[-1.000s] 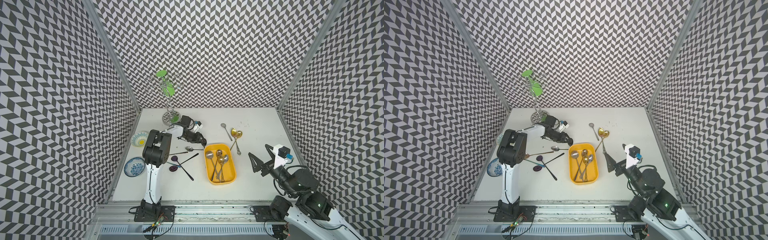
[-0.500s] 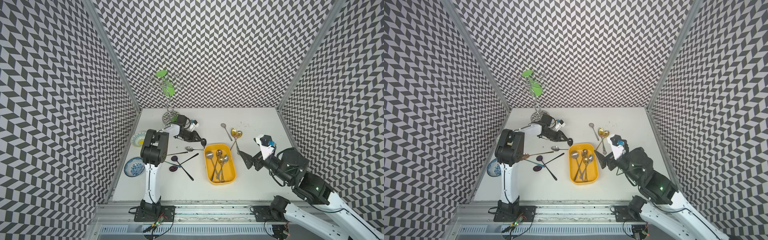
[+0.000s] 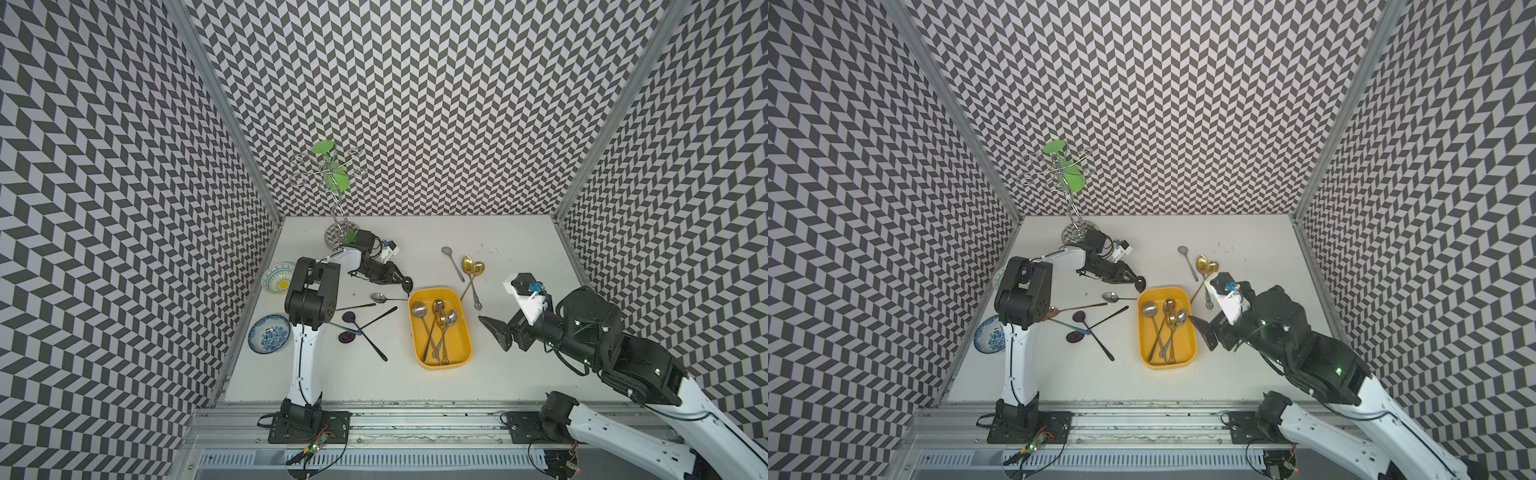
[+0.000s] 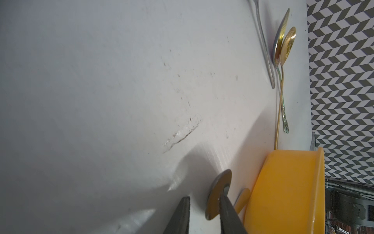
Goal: Put the spoon into the storage box
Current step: Pick up the spoon from the center of the board.
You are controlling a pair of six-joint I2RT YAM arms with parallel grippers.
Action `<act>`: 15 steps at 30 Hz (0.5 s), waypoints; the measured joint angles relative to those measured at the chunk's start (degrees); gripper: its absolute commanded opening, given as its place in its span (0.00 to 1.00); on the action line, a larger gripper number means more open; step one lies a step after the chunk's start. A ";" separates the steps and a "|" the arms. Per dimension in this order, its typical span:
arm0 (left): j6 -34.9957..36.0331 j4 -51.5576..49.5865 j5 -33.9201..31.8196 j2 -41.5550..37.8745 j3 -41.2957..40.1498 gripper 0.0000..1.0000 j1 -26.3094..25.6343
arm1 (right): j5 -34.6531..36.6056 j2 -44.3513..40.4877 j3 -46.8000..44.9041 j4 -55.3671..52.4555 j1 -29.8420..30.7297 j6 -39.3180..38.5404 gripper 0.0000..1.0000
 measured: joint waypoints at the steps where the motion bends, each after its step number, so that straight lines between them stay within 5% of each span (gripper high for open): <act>1: 0.00 0.00 0.11 0.15 0.09 0.28 -0.04 | -0.26 0.39 0.37 -0.33 0.11 0.02 0.99; 8: -0.24 -0.17 1.31 1.29 1.09 0.23 -0.20 | -0.72 1.90 0.57 -2.14 0.74 0.20 0.99; 15: -0.61 -0.33 1.60 1.97 1.27 0.07 -0.31 | -0.70 1.09 0.57 -2.16 0.74 0.22 0.99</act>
